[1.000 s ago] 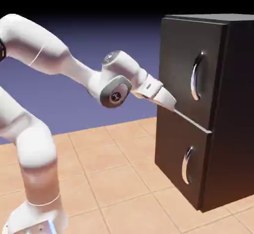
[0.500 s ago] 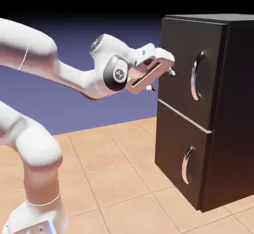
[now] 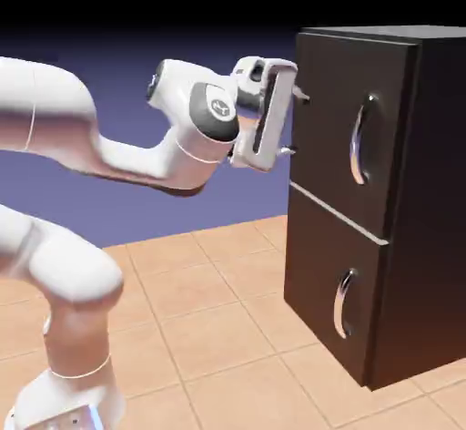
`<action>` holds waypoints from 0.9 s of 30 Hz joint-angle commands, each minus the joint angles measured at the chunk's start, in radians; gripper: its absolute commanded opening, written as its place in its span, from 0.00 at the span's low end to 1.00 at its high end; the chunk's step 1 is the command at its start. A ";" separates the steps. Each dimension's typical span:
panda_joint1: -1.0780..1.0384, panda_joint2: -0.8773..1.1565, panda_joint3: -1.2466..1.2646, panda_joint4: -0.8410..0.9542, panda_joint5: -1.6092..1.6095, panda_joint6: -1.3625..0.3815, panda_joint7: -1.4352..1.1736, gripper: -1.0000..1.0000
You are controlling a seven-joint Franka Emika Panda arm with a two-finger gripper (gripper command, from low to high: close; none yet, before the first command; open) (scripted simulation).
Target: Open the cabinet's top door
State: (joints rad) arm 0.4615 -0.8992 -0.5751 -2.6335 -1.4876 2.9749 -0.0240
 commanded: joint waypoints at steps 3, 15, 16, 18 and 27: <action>0.039 -0.029 -0.050 0.015 -0.131 -0.005 -0.067 0.50; 0.197 -0.144 -0.252 0.077 -0.652 -0.027 -0.336 0.50; 0.210 -0.154 -0.269 0.083 -0.696 -0.029 -0.358 0.50; 0.237 -0.173 -0.303 0.093 -0.783 -0.033 -0.403 0.50; 0.346 -0.253 -0.442 0.136 -1.144 -0.048 -0.588 0.50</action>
State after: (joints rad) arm 0.8071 -1.1523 -1.0172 -2.4978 -2.6312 2.9271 -0.6121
